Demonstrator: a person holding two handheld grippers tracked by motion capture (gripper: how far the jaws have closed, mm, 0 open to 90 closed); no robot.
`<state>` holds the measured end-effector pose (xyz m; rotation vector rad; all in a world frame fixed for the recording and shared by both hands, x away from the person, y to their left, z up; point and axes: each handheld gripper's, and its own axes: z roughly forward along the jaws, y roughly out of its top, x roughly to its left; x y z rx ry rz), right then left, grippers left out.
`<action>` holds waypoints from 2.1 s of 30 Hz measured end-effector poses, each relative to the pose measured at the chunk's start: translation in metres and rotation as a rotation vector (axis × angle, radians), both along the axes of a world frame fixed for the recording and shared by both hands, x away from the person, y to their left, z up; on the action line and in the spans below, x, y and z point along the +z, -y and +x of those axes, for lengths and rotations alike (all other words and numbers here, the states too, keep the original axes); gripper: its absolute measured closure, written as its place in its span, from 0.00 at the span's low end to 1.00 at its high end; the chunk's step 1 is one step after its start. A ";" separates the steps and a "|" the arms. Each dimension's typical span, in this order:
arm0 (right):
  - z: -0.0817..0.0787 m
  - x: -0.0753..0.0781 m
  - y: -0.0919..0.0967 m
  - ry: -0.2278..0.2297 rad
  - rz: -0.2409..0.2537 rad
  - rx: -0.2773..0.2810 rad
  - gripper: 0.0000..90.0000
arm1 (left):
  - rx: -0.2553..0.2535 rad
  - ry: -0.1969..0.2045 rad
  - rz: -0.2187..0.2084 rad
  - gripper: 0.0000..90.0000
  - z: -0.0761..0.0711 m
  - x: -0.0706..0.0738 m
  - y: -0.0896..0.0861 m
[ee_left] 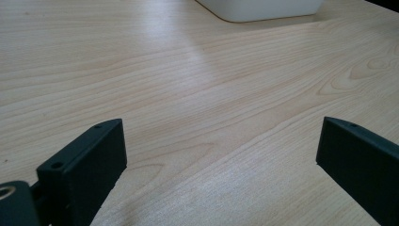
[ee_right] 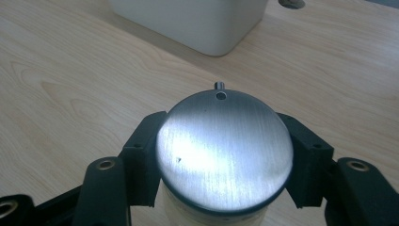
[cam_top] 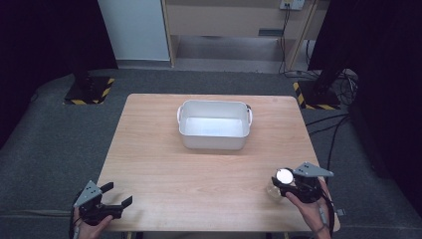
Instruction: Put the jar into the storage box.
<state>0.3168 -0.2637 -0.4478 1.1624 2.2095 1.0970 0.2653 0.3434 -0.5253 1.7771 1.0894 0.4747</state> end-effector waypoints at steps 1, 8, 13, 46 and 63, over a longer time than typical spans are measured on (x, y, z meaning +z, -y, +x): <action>0.002 0.001 -0.003 0.000 -0.004 0.011 0.44 | 0.000 0.000 0.000 0.01 0.000 0.000 0.000; 0.016 0.008 -0.023 -0.003 0.000 0.051 0.44 | -0.003 -0.002 0.003 0.01 0.000 0.000 0.000; 0.028 0.014 -0.039 -0.014 0.004 0.083 0.44 | -0.003 -0.002 0.002 0.01 0.000 0.000 0.000; 0.091 0.084 -0.118 0.023 -0.017 0.213 0.44 | -0.011 -0.005 0.002 0.01 0.000 0.000 0.001; 0.144 0.106 -0.167 0.037 -0.027 0.209 0.44 | -0.015 -0.005 0.002 0.01 0.000 0.000 0.001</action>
